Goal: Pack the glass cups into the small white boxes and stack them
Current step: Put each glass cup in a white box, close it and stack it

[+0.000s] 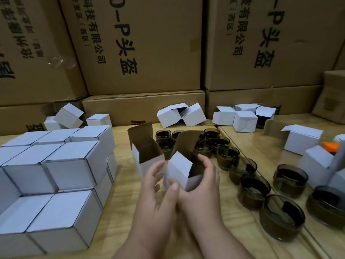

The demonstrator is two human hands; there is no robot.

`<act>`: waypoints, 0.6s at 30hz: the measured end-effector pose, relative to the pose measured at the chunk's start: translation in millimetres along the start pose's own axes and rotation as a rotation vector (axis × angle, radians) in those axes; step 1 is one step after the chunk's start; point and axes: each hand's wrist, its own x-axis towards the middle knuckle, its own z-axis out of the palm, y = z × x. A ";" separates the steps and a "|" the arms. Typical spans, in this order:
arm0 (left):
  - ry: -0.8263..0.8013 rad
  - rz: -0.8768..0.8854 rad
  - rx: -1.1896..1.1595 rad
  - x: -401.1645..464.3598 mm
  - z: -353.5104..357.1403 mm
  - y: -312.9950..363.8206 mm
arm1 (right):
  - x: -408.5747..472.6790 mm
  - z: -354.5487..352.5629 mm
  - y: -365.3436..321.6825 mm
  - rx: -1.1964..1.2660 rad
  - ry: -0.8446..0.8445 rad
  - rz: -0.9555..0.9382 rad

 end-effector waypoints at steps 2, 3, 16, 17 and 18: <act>-0.010 -0.067 -0.165 0.8 3.3 -10.7 | -0.6 0.4 -0.5 -0.043 -0.032 -0.012; -0.003 -0.081 -0.196 3.5 2.5 -15.4 | -0.5 0.5 -0.1 -0.058 -0.049 -0.019; -0.016 -0.129 -0.269 10.5 1.9 -24.2 | -11.5 -2.0 -7.9 0.131 -0.185 -0.084; -0.012 -0.128 -0.265 11.5 2.2 -24.4 | -12.1 -1.6 -8.7 0.144 -0.181 -0.098; -0.010 -0.127 -0.263 12.1 2.5 -25.2 | -12.5 -1.3 -9.0 0.152 -0.170 -0.109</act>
